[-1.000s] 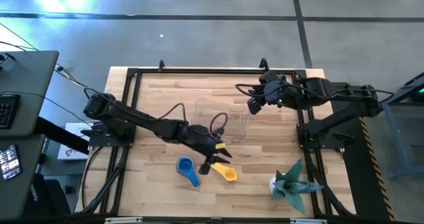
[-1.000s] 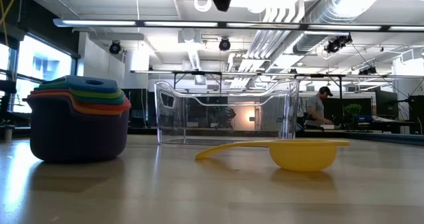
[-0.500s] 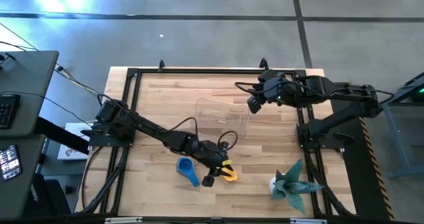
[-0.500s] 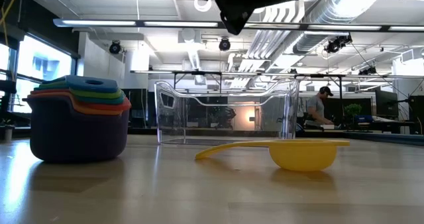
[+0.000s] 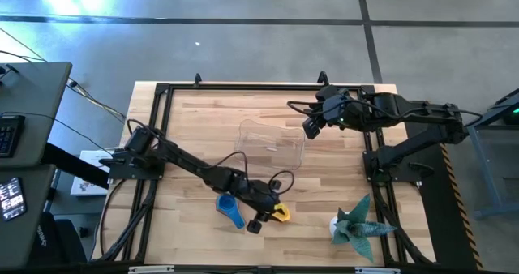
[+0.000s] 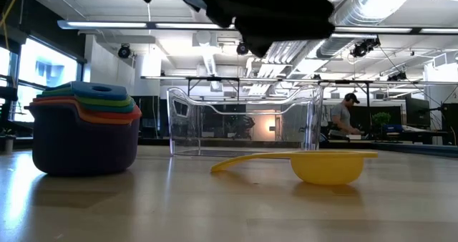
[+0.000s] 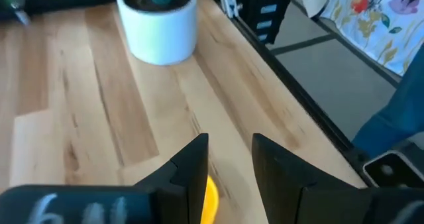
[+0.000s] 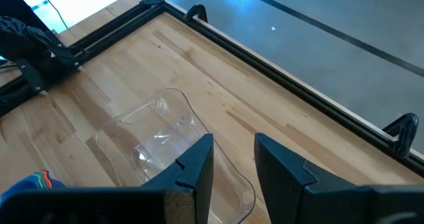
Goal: Nest measuring cups in basket
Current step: Stack the yellow measuring cup on the dark blue measuring cup
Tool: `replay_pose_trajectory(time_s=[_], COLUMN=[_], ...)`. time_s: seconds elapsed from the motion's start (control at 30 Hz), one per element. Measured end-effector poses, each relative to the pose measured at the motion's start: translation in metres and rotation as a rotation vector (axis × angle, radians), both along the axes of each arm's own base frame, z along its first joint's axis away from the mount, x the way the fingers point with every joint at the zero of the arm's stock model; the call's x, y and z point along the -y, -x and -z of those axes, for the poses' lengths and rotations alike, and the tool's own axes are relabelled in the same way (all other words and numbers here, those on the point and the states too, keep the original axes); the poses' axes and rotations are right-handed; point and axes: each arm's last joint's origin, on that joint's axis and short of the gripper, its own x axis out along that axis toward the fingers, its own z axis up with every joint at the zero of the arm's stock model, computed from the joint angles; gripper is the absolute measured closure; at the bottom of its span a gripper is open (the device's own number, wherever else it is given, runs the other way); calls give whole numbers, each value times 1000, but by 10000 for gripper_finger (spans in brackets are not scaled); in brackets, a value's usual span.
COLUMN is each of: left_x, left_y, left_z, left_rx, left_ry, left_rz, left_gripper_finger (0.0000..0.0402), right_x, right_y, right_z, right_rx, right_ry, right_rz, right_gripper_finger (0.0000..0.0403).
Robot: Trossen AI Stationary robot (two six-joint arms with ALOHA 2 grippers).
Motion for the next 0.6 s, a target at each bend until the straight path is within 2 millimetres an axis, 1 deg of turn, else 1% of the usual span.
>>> replay_pose_trajectory(time_s=[0.23,0.6], left_x=[10,11], left_y=[-5,-8], left_z=[26,39], left_rx=[-22,-33], left_ry=[-5,-31], left_rz=[16,-13], left_gripper_finger=[293,293], right_x=[0,0], right_y=[0,0], right_z=[0,0], right_rx=[-11,-14], right_ry=[12,12], right_rz=[-11,-11], right_gripper_finger=[302,302])
